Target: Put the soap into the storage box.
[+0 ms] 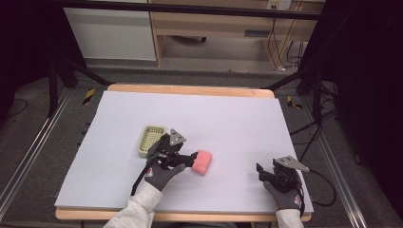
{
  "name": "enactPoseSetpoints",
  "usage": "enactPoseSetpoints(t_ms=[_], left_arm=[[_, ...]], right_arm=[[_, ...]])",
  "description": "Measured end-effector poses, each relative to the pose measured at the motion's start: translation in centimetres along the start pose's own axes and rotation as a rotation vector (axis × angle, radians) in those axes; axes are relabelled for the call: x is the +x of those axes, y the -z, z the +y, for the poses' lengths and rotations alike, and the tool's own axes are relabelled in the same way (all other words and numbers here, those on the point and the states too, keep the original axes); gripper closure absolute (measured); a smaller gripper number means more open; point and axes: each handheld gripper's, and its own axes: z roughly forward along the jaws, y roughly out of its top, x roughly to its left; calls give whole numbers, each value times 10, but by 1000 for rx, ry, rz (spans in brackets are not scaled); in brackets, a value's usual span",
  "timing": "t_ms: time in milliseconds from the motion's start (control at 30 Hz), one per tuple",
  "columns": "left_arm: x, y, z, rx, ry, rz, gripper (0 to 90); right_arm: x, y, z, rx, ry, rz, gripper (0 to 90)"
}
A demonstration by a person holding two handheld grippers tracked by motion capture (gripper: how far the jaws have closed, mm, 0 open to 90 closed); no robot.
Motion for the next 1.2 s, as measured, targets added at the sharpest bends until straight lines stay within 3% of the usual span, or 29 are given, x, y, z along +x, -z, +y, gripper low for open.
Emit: enactPoseSetpoints(t_ms=[400,1200], left_arm=[[-9,-9,5,9,-3,-14,199],[-30,-36,3,80,-34,-56,186]], right_arm=[[0,0,0,-1,1,2,312],[0,0,0,5,3,7,312]])
